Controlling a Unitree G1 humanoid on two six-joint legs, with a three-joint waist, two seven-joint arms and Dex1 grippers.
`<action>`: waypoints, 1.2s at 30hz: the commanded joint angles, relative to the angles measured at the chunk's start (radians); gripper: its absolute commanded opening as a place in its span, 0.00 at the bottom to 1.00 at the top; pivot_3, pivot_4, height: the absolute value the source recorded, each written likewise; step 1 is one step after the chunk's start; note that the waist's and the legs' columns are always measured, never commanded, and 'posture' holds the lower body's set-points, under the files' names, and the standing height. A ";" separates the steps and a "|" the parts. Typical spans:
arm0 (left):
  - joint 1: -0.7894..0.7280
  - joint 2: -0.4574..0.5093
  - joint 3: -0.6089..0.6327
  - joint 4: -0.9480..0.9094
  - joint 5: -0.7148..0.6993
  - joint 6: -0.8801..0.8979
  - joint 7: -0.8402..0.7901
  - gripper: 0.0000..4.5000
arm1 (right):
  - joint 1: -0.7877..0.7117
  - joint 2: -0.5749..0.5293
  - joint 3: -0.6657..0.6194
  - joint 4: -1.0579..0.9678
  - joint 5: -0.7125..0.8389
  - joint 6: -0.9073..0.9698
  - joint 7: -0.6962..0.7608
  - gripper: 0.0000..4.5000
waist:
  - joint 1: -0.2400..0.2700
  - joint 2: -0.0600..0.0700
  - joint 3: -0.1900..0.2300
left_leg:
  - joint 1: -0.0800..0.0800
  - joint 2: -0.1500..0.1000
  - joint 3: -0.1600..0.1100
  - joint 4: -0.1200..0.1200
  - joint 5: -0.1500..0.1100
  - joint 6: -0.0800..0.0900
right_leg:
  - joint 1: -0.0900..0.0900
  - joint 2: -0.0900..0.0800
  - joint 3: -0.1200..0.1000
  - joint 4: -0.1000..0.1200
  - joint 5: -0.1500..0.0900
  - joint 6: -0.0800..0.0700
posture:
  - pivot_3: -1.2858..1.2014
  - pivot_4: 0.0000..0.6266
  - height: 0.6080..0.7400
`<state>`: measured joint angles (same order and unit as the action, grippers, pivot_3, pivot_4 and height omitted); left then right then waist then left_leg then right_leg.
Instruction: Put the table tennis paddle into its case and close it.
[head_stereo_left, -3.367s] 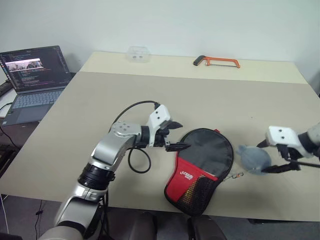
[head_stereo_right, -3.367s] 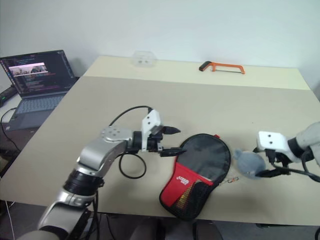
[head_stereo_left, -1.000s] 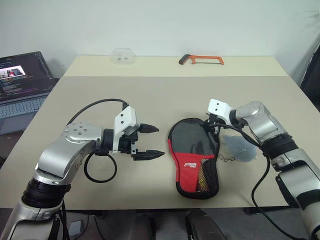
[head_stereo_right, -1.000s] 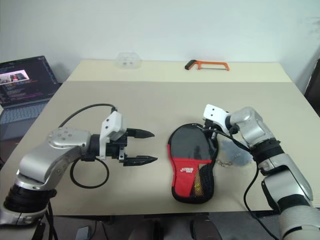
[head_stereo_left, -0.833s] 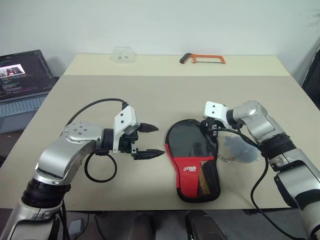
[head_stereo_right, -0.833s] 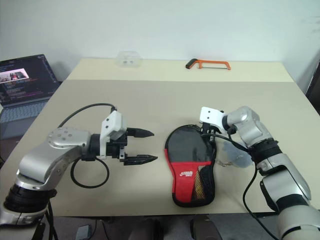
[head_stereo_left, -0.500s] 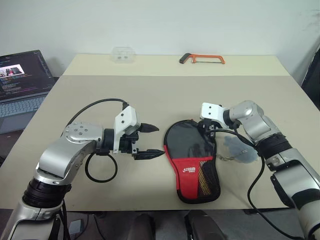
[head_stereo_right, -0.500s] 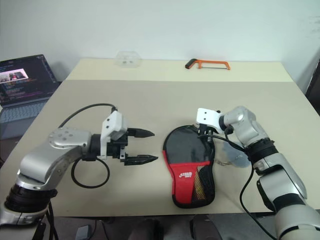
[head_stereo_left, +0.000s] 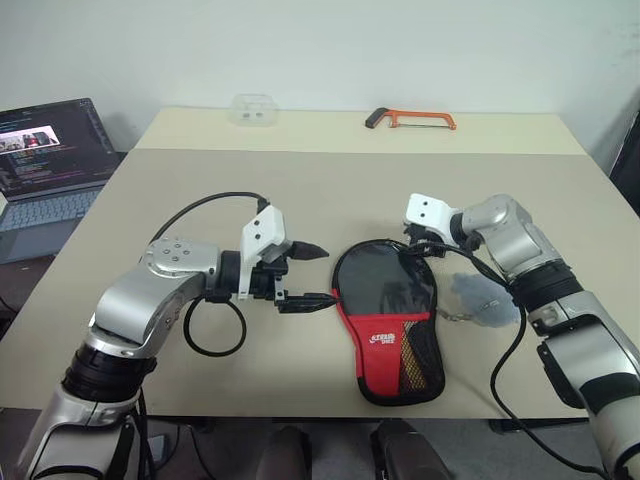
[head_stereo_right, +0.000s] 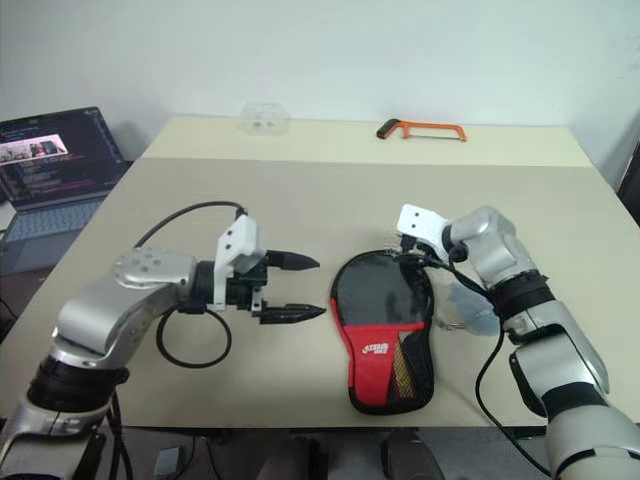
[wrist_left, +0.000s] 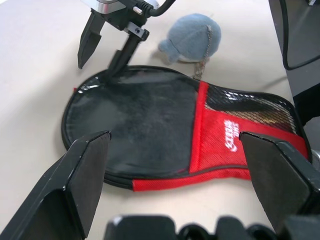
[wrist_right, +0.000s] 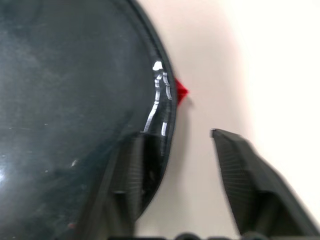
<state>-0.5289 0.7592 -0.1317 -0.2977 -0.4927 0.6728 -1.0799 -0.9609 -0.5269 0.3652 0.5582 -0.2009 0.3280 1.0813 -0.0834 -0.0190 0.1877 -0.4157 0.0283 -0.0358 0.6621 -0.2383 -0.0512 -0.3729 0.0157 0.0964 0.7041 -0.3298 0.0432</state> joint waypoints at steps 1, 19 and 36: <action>-0.048 -0.034 -0.015 0.033 0.029 -0.036 0.014 1.00 | -0.021 -0.030 -0.066 -0.069 0.063 0.081 0.055 0.82 | 0.001 0.000 0.000 | 0.000 0.000 0.000 0.000 0.000 0.000 | 0.000 0.000 0.000 0.000 0.000 0.000 | 0.52 0.24 1.00; -0.218 -0.471 -0.247 0.520 0.283 -0.348 0.064 1.00 | 0.239 -0.503 -0.253 -0.527 0.349 0.310 0.359 1.00 | 0.049 0.002 0.001 | -0.004 -0.002 0.001 0.000 0.000 0.001 | 0.000 -0.001 0.000 -0.007 0.000 0.001 | 0.52 0.24 1.00; -0.126 -0.588 -0.329 0.807 0.506 -0.580 0.147 1.00 | 0.398 -0.589 -0.204 -0.485 0.341 0.248 0.395 1.00 | 0.052 0.002 -0.001 | 0.000 -0.002 0.001 0.001 0.000 0.001 | 0.005 -0.001 0.000 -0.007 0.000 0.001 | 0.52 0.24 1.00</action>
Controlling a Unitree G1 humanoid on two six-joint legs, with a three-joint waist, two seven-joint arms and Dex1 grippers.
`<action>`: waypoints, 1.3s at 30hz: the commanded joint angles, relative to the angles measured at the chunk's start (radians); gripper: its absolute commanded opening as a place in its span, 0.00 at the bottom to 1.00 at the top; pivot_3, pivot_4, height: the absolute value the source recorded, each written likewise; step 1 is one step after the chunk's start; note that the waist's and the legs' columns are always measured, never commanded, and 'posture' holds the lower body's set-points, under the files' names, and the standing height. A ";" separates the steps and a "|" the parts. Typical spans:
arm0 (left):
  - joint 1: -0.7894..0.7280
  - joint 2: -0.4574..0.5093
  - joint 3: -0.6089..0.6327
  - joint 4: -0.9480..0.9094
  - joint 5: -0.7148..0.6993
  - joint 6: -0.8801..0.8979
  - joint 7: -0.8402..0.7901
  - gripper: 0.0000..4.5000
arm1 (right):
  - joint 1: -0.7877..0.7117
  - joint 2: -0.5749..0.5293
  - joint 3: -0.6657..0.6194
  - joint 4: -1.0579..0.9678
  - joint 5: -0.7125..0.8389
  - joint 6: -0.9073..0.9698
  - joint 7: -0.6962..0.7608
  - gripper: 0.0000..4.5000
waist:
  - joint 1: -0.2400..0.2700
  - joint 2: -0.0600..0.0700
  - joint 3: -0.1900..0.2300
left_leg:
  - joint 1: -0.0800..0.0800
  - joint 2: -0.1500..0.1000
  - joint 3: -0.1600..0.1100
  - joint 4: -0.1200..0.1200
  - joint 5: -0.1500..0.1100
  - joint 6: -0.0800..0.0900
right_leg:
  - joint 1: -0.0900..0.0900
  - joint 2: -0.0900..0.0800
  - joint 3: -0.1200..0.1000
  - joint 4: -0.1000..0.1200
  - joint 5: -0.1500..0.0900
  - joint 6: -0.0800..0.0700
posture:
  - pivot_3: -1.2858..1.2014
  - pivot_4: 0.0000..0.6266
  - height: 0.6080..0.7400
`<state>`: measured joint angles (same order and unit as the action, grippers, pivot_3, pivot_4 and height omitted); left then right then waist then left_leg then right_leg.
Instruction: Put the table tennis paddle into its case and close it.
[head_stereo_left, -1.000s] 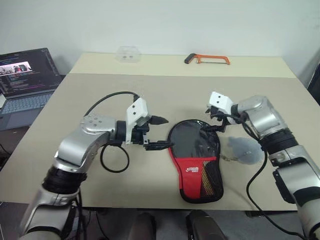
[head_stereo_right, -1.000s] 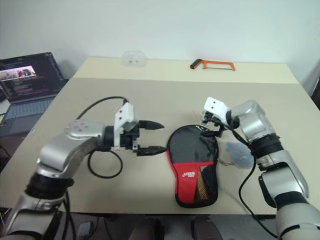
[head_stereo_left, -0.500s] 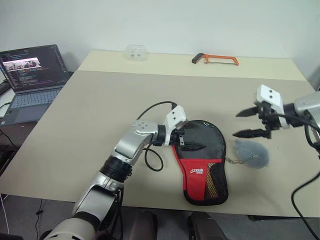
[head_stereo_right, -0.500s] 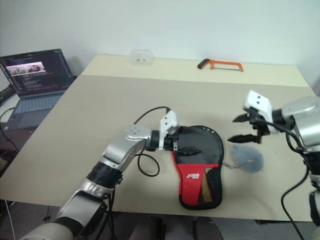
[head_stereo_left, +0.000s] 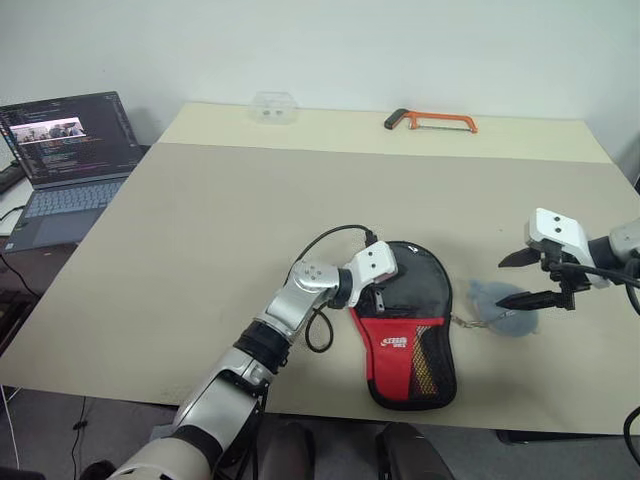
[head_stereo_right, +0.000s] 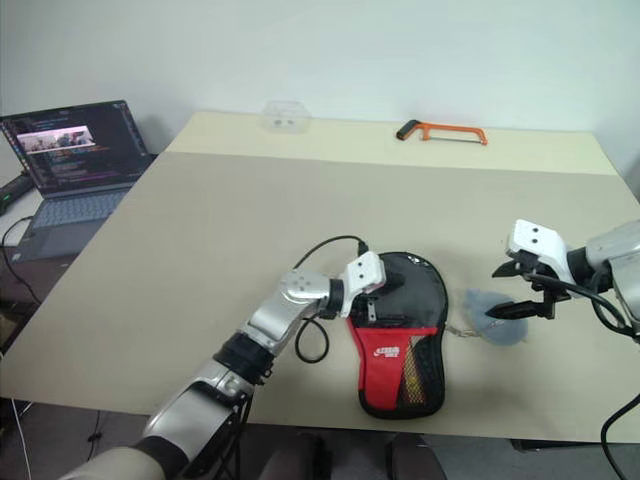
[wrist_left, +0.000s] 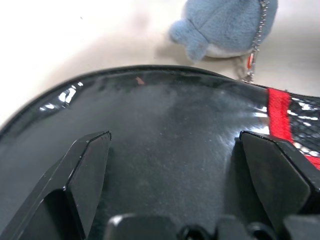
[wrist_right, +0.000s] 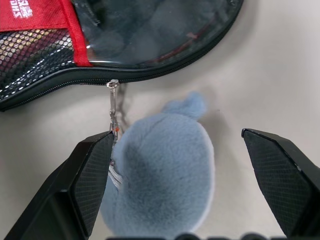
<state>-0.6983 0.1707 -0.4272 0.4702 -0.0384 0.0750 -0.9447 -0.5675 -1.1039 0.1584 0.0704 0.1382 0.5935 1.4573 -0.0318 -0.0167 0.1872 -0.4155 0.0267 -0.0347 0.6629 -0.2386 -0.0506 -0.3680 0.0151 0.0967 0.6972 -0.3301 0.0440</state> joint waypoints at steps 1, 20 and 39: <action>0.052 -0.002 -0.034 0.036 0.054 0.019 0.015 1.00 | 0.011 -0.013 0.010 0.006 0.001 -0.021 0.023 1.00 | 0.000 0.000 -0.001 | 0.000 0.000 0.000 0.000 0.000 0.000 | 0.000 0.000 0.000 0.000 0.000 0.000 | 0.52 0.24 1.00; 0.113 0.002 -0.049 -0.049 0.072 0.080 0.042 1.00 | 0.063 -0.018 0.061 0.036 0.001 -0.044 0.056 0.35 | 0.000 0.001 -0.002 | 0.015 0.000 -0.004 -0.002 -0.001 0.000 | 0.020 0.000 -0.004 -0.008 -0.001 0.001 | 0.52 0.24 1.00; 0.105 0.008 -0.055 -0.021 0.088 0.072 0.063 1.00 | 0.422 -0.202 -0.057 -0.329 0.146 0.020 0.080 0.00 | 0.011 0.001 -0.005 | 0.016 -0.001 -0.012 -0.003 -0.003 0.001 | 0.029 -0.001 -0.010 -0.017 -0.001 0.002 | 0.52 0.24 1.00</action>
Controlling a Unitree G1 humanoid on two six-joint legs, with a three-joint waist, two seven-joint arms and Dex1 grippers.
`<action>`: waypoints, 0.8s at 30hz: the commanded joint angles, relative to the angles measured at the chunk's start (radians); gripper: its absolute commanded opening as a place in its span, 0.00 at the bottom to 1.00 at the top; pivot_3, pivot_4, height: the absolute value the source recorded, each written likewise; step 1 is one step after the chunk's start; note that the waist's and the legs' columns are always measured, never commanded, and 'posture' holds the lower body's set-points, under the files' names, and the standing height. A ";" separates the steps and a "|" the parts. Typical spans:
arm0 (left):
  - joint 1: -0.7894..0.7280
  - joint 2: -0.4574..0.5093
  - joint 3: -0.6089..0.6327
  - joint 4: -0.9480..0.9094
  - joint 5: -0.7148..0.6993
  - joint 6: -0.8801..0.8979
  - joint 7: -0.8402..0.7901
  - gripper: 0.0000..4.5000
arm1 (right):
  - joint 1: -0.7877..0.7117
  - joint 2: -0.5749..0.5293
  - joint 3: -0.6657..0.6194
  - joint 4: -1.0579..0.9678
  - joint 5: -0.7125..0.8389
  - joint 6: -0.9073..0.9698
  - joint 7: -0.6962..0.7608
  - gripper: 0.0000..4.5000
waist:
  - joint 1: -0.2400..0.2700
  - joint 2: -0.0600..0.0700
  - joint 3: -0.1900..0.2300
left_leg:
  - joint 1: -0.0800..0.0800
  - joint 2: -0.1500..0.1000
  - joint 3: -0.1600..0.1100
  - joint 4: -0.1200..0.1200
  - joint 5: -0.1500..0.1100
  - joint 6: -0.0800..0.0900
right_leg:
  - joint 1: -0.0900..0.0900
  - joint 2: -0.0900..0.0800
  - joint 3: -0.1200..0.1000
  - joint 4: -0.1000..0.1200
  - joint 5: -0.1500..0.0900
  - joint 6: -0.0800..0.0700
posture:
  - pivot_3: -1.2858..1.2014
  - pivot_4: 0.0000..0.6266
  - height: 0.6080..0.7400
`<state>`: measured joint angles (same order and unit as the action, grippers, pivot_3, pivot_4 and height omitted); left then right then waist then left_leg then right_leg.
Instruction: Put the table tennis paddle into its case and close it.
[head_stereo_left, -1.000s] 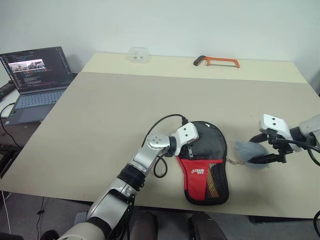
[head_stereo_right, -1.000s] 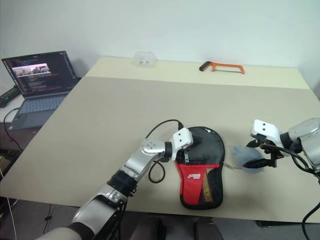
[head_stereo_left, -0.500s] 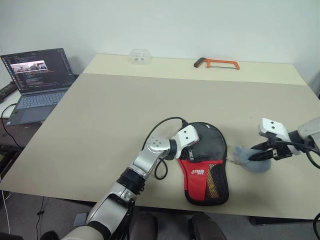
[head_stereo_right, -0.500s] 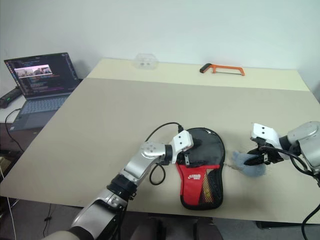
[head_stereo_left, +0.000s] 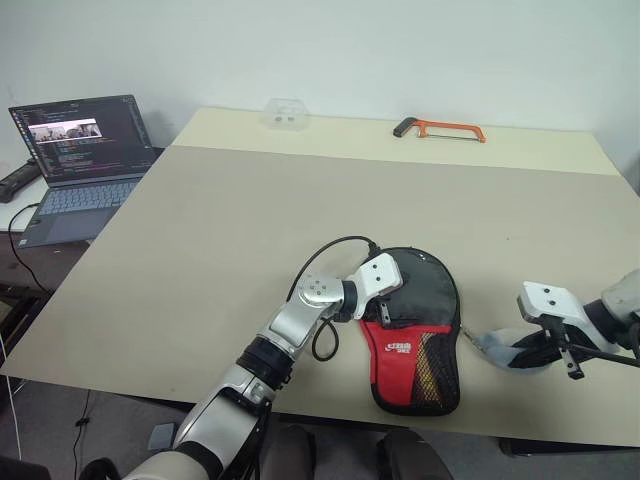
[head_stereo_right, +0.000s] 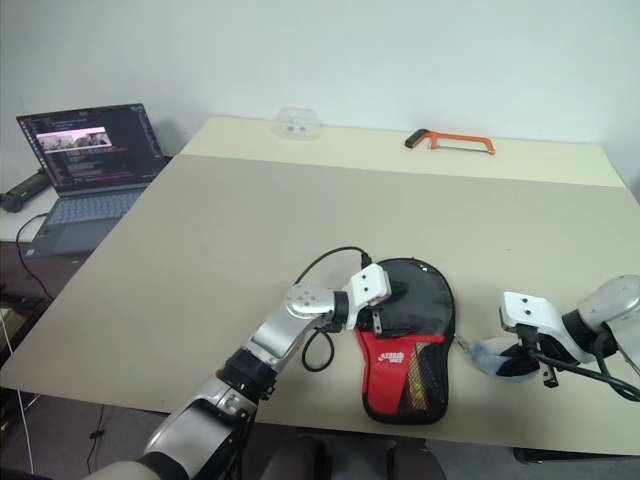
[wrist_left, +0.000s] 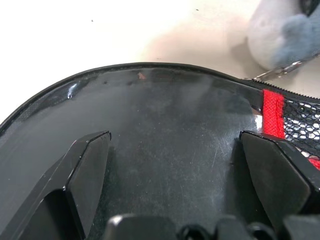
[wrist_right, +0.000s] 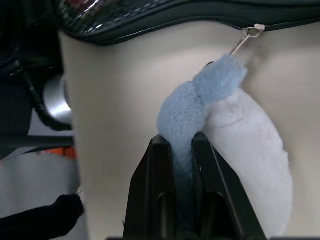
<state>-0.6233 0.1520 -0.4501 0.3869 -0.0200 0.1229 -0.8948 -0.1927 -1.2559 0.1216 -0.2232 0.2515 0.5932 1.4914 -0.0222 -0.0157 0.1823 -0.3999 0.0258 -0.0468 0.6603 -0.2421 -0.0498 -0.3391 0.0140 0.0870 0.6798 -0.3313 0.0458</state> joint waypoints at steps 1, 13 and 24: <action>0.029 0.027 -0.032 0.065 0.071 0.024 0.017 1.00 | 0.061 -0.060 -0.032 -0.044 0.042 0.020 0.050 0.00 | 0.003 0.000 0.000 | 0.000 0.000 -0.001 0.000 0.000 0.000 | 0.000 0.000 0.000 0.000 0.000 0.000 | 0.52 0.24 1.00; 0.005 0.022 -0.056 0.132 0.105 0.049 0.078 1.00 | 0.232 -0.135 -0.028 -0.176 0.017 -0.051 -0.004 0.00 | 0.041 0.002 -0.002 | -0.001 -0.004 -0.001 0.000 -0.003 0.003 | 0.003 -0.004 -0.001 -0.004 -0.002 0.004 | 0.52 0.24 1.00; 0.005 -0.011 0.021 0.037 -0.021 0.033 0.016 1.00 | 0.149 -0.051 0.090 -0.127 -0.079 -0.051 -0.078 0.00 | 0.032 -0.013 -0.020 | 0.002 -0.003 -0.001 0.000 -0.003 0.003 | 0.005 -0.005 -0.003 -0.005 -0.003 0.004 | 0.52 0.24 1.00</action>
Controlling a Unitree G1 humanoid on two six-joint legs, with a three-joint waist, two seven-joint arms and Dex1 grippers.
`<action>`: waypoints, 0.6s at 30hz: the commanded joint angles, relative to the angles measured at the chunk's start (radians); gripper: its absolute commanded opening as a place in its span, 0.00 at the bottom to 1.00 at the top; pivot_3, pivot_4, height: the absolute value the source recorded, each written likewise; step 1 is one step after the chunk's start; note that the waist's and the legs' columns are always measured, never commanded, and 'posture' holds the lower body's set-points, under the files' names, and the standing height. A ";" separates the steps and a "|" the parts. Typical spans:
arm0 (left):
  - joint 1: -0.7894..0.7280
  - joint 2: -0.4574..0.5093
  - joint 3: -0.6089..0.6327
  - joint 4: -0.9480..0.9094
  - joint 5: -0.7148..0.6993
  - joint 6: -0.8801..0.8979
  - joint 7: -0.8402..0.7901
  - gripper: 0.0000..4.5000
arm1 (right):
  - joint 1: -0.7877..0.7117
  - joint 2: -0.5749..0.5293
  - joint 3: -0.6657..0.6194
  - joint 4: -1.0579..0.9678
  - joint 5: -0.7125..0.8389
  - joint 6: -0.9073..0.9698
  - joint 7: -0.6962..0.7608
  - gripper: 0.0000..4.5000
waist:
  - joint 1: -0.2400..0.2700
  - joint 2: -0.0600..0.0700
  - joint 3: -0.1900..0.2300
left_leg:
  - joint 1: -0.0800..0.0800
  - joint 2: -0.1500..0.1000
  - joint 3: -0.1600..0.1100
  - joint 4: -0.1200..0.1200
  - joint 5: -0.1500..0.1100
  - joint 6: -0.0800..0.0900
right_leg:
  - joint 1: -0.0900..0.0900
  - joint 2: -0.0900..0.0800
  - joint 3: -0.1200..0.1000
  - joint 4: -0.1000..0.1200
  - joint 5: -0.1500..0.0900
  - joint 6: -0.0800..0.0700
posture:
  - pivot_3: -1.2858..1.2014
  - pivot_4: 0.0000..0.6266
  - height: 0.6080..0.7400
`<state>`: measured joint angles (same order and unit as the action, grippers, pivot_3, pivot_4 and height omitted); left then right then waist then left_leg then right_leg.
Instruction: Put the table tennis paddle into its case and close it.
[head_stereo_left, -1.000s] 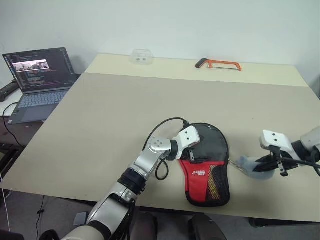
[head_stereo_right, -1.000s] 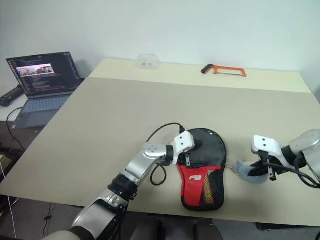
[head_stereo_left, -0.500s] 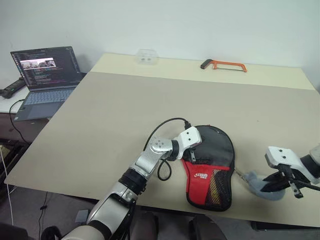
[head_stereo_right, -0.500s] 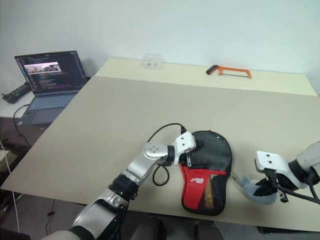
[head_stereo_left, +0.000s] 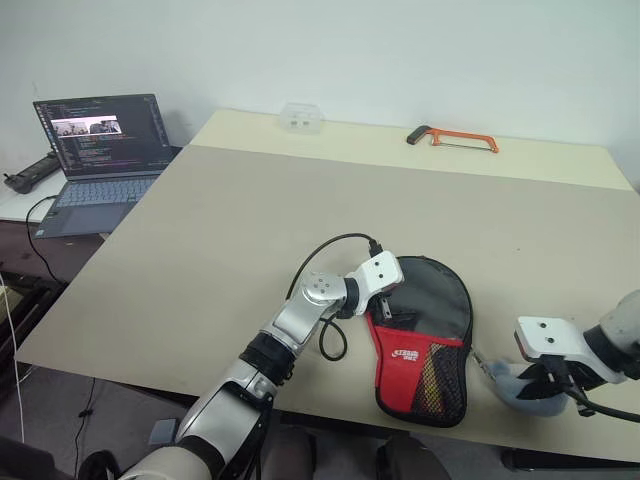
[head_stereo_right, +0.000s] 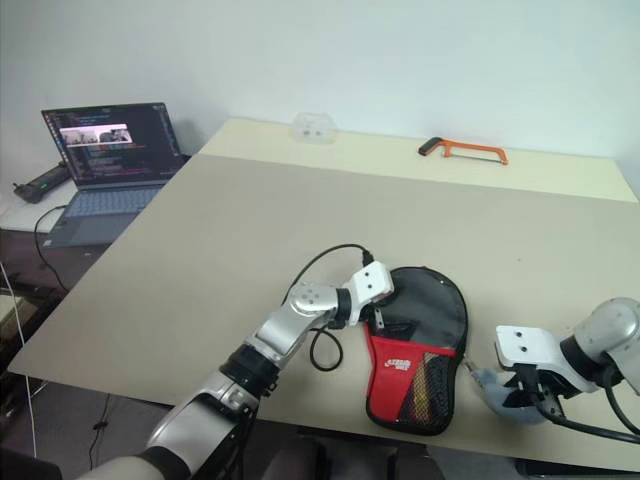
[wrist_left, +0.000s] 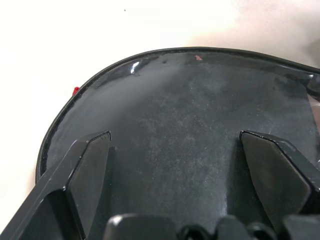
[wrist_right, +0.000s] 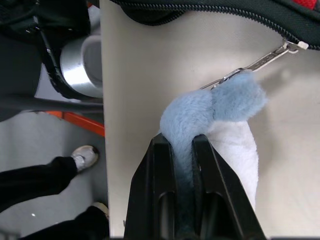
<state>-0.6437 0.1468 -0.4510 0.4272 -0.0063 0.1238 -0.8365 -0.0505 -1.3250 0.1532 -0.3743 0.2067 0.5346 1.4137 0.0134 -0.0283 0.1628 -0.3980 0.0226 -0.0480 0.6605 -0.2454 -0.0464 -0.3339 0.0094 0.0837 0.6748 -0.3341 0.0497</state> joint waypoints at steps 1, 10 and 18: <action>0.017 -0.015 0.044 -0.043 -0.078 0.056 -0.071 1.00 | -0.004 0.025 0.064 0.030 -0.040 0.006 -0.002 0.00 | -0.006 -0.001 0.000 | 0.000 0.000 0.000 0.000 0.000 0.000 | 0.000 0.000 0.000 0.000 0.000 0.000 | 0.52 0.24 1.00; -0.072 -0.080 0.060 -0.077 -0.141 0.148 -0.152 1.00 | -0.095 0.076 0.109 0.097 -0.094 -0.019 -0.008 0.00 | -0.017 -0.006 0.004 | -0.001 0.000 0.000 0.000 0.000 0.000 | -0.001 0.000 -0.001 0.000 0.000 0.000 | 0.52 0.24 1.00; -0.133 -0.136 -0.049 0.248 0.078 0.016 -0.027 1.00 | -0.149 0.106 0.139 0.129 -0.131 -0.035 0.000 0.00 | -0.028 -0.010 0.004 | 0.000 0.001 0.000 0.001 0.000 0.000 | -0.001 0.001 0.001 0.001 0.000 0.000 | 0.52 0.24 1.00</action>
<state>-0.7758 0.0152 -0.4685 0.6128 0.0120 0.1633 -0.8933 -0.2103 -1.2343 0.2573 -0.2827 0.1268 0.4983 1.4362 -0.0145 -0.0383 0.1667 -0.3983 0.0233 -0.0482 0.6611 -0.2454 -0.0464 -0.3345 0.0107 0.0841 0.6754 -0.3337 0.0496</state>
